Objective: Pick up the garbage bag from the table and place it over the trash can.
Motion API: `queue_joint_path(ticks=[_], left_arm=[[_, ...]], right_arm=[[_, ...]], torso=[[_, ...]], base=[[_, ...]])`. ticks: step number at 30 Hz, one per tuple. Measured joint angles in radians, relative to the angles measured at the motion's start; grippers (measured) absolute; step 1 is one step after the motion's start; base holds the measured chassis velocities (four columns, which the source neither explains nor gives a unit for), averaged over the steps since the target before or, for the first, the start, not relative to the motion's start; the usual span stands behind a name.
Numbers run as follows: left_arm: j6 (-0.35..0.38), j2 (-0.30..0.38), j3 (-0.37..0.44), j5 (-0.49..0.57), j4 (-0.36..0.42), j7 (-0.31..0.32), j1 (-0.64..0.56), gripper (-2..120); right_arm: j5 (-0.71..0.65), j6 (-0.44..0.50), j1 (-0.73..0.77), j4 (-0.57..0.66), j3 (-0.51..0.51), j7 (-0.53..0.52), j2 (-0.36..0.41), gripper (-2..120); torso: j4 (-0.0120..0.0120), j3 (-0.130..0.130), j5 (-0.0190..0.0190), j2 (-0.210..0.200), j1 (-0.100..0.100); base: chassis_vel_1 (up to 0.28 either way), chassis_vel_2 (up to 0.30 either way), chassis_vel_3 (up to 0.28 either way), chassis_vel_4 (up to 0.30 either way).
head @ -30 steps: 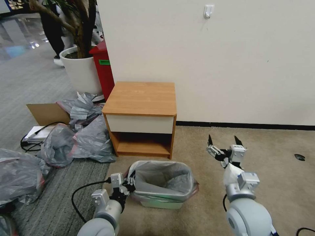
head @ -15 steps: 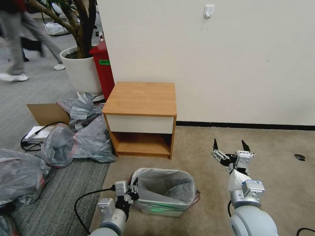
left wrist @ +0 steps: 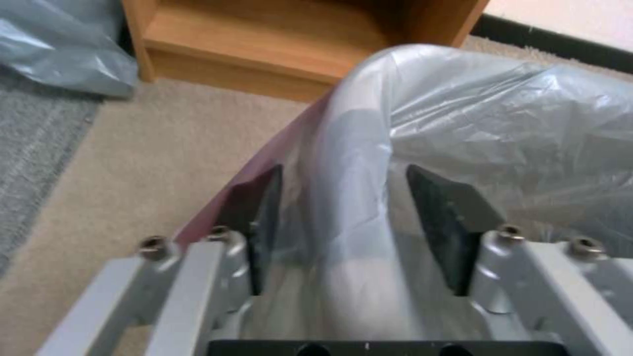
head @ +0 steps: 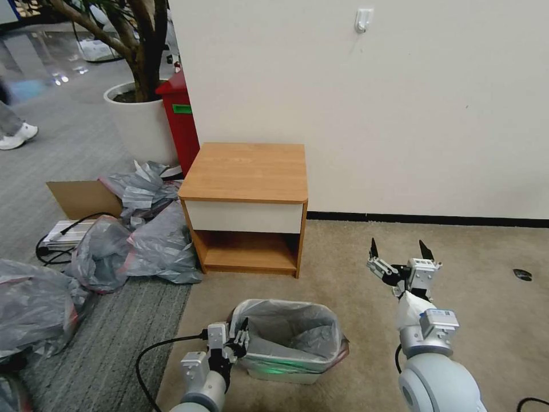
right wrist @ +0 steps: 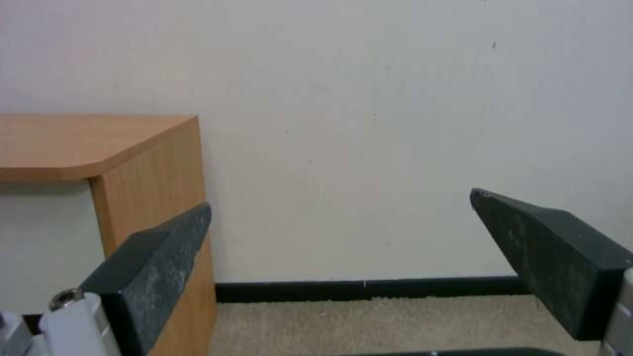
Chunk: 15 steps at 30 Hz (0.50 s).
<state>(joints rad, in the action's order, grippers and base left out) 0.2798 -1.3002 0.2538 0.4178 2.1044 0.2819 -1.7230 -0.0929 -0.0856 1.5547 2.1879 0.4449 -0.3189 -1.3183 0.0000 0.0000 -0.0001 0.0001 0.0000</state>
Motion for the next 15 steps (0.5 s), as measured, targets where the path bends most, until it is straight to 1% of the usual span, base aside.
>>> queue_joint_path(ticks=[1,2,3,7,8,9,11,12,13,15], left_arm=[[-0.001,0.004,0.007,-0.003,0.014,0.000,-0.009,59],[-0.001,0.006,0.012,-0.003,0.023,0.001,-0.014,63],[-0.001,0.006,0.012,-0.003,0.023,0.001,-0.014,63],[-0.003,0.020,0.033,-0.001,0.059,0.001,-0.025,81],[-0.011,0.024,0.037,0.001,0.065,0.000,-0.023,84],[-0.011,0.024,0.037,0.001,0.065,0.000,-0.023,84],[-0.035,0.029,0.047,0.001,0.078,-0.003,-0.013,95],[-0.044,0.030,0.051,0.001,0.083,-0.008,-0.012,97],[-0.044,0.030,0.051,0.001,0.083,-0.008,-0.012,97],[-0.068,0.031,0.069,0.002,0.101,-0.027,-0.012,99]], right_arm=[[-0.008,-0.003,0.001,0.006,-0.001,0.000,0.003,100],[-0.016,-0.005,0.003,0.010,-0.002,-0.001,0.004,100],[-0.016,-0.005,0.003,0.010,-0.002,-0.001,0.004,100],[-0.063,-0.009,0.028,0.028,-0.005,-0.001,0.004,100],[-0.080,-0.009,0.036,0.033,-0.006,0.001,0.006,100],[-0.080,-0.009,0.036,0.033,-0.006,0.001,0.006,100],[-0.123,-0.008,0.054,0.044,-0.007,0.025,0.012,100],[-0.136,-0.008,0.060,0.048,-0.007,0.036,0.014,100],[-0.136,-0.008,0.060,0.048,-0.007,0.036,0.014,100],[-0.162,-0.005,0.083,0.060,-0.007,0.064,0.020,100]], torso=[[0.0001,0.000,0.0000,0.000,0.000],[0.0000,0.000,0.0000,0.000,0.000],[0.0000,0.000,0.0000,0.000,0.000],[0.0000,0.000,0.0000,0.000,0.000],[0.0000,0.000,0.0000,0.000,0.000],[0.0000,0.000,0.0000,0.000,0.000],[-0.0001,0.000,-0.0001,0.000,0.000],[-0.0001,0.000,0.0000,0.000,0.000],[-0.0001,0.000,0.0000,0.000,0.000],[-0.0001,0.000,-0.0001,0.000,0.000]], base=[[0.000,0.000,0.000,0.000],[0.000,0.000,0.000,0.000],[0.000,0.000,0.000,0.000],[0.000,0.000,0.000,0.000],[0.000,0.000,0.000,0.000],[0.000,0.000,0.000,0.000],[0.000,0.000,0.000,0.000],[0.000,0.000,0.000,0.000],[0.000,0.000,0.000,0.000],[0.000,0.000,0.000,0.000]])
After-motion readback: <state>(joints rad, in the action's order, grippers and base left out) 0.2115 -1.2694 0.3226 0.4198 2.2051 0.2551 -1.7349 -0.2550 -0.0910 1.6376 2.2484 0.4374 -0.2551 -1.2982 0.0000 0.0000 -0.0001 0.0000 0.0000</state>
